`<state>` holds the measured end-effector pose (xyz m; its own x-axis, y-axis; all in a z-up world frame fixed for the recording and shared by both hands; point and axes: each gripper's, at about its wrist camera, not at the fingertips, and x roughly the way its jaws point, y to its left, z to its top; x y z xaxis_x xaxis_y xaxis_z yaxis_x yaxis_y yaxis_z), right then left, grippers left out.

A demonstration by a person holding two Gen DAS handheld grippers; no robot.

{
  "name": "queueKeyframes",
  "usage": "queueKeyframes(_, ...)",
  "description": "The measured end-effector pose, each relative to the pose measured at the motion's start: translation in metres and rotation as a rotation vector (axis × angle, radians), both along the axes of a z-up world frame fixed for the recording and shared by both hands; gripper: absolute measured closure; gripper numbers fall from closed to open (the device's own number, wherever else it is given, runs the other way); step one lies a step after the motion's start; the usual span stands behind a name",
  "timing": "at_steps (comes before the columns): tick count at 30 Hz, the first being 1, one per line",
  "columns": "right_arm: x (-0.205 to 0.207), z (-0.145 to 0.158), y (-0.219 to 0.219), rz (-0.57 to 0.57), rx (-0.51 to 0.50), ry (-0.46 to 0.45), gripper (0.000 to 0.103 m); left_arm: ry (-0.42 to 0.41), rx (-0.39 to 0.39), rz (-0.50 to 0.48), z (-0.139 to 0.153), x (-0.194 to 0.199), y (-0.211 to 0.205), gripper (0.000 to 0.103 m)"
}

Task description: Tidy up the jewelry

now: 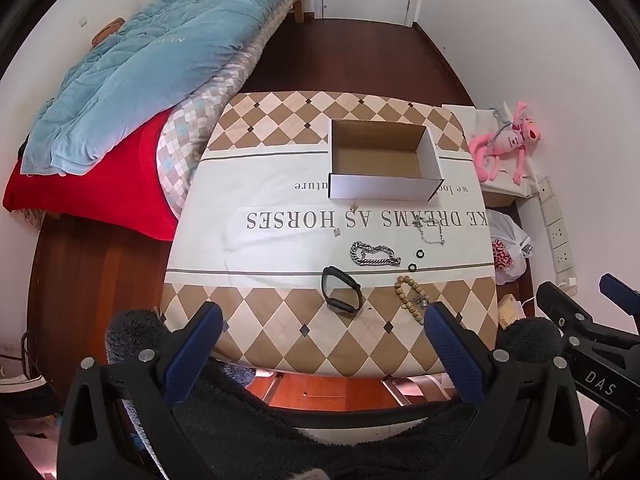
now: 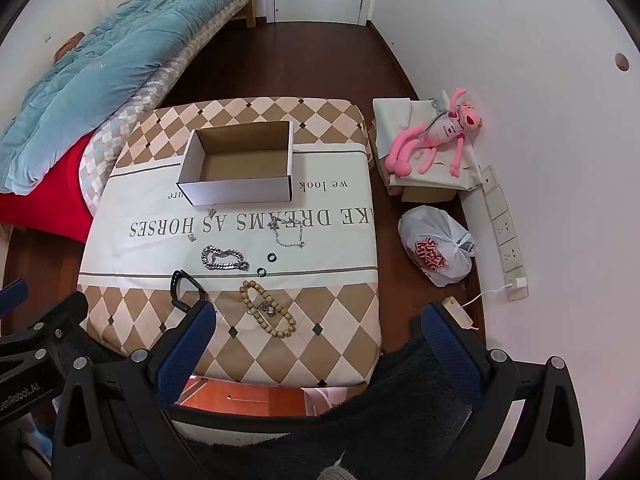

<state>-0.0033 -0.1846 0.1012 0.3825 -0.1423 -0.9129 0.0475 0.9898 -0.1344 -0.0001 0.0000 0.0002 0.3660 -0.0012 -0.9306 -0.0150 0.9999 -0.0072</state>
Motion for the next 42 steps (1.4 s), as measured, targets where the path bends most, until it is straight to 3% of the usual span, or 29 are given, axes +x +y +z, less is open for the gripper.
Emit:
queueKeyframes(30,-0.001,0.01,-0.004,-0.003,0.005,-0.016,0.0,-0.017,-0.003,0.005,0.0,0.004,-0.001,0.0)
queueKeyframes(31,-0.001,0.01,-0.003,-0.004,0.006,-0.017,0.0,-0.017,-0.003,0.002,0.011,0.008,-0.003,0.0)
queueKeyframes(38,-0.003,0.012,-0.005,-0.006,0.009,-0.021,0.0,-0.02,-0.001,0.002,0.019,0.023,-0.008,0.0)
queueKeyframes(42,-0.002,0.012,-0.005,-0.006,0.01,-0.022,0.0,-0.023,-0.006,0.002,0.015,0.007,-0.001,0.0)
